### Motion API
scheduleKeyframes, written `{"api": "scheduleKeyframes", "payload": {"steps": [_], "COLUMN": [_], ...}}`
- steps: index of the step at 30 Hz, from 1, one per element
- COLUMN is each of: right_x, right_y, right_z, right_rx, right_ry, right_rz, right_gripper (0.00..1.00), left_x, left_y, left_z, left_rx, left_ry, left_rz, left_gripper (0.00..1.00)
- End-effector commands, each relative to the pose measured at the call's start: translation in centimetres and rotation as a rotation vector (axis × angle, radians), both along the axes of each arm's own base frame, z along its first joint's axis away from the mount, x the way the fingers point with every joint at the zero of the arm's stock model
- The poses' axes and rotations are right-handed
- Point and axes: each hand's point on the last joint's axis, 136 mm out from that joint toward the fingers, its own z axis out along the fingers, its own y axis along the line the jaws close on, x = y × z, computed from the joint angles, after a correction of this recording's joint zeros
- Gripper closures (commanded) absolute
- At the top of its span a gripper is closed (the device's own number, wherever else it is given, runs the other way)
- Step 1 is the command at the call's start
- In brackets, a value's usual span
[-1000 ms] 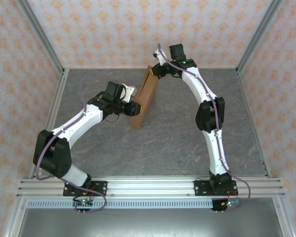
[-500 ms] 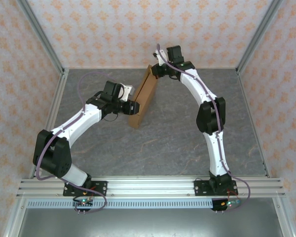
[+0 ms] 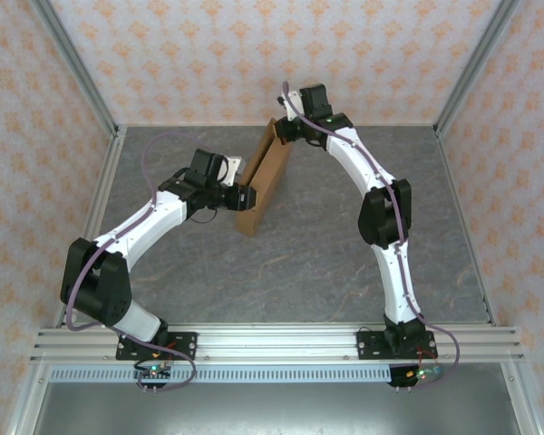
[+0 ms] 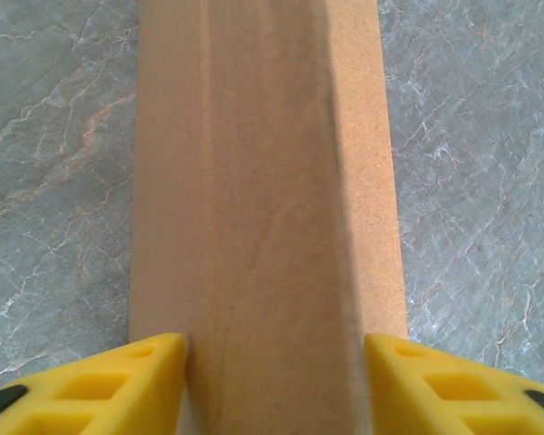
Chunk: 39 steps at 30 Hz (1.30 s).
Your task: Fold the paper box
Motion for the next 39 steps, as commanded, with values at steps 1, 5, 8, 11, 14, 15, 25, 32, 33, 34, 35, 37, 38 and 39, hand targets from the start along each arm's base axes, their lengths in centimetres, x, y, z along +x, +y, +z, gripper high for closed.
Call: {"api": "scheduleKeyframes", "payload": {"steps": [1,5,8,11,14,15,25,32,33,34,35,37,38,39], "right_x": [-1.0,-1.2,-1.4,-1.6,-1.5,-1.5,-2.7,-4.5,-4.7,-4.9,-5.1,-5.6,-5.9,-6.2], "right_y": [-1.2,-2.6,-3.7,-4.1,-4.4,-4.4,-3.3,-1.5,-1.2,-0.9,-0.7,0.0,0.3,0.8], "right_z": [-1.8,-1.7,-0.9,0.3,1.1,1.3,0.9,0.1,0.0,0.0,-0.1,-0.2,-0.2,-0.3], "right_rx": [-0.085,-0.094,-0.062,-0.012,0.039,0.057,0.323,0.463,0.484,0.505,0.516,0.525,0.525,0.524], "right_ry": [0.068,0.086,0.096,0.087,0.089,0.094,0.227,0.287,0.301,0.309,0.317,0.330,0.335,0.342], "right_rz": [-0.020,-0.025,-0.040,-0.058,-0.088,-0.090,-0.113,-0.101,-0.101,-0.095,-0.092,-0.085,-0.078,-0.071], "right_gripper": [1.00,0.88,0.77,0.63,0.48,0.43,0.23,0.22,0.22,0.22,0.21,0.21,0.21,0.21], "left_x": [-0.4,-0.4,-0.5,-0.4,-0.4,-0.5,-0.2,-0.2,-0.2,-0.2,-0.2,-0.1,-0.1,-0.1], "left_y": [2.3,2.6,2.7,2.9,3.0,3.0,2.9,2.5,2.5,2.4,2.4,2.4,2.4,2.3], "left_z": [-2.9,-3.2,-3.3,-3.4,-3.6,-3.6,-3.8,-3.9,-3.9,-3.9,-3.8,-3.7,-3.8,-3.8], "left_rx": [0.099,0.092,0.089,0.089,0.089,0.086,0.044,0.003,0.001,-0.003,-0.005,-0.011,-0.013,-0.018], "left_ry": [0.075,0.079,0.084,0.084,0.088,0.092,0.102,0.117,0.117,0.117,0.117,0.117,0.121,0.122], "left_rz": [0.063,0.076,0.078,0.079,0.080,0.082,0.094,0.088,0.088,0.085,0.087,0.084,0.084,0.083], "left_gripper": [0.52,0.56,0.58,0.58,0.59,0.59,0.60,0.60,0.60,0.60,0.60,0.60,0.60,0.60]}}
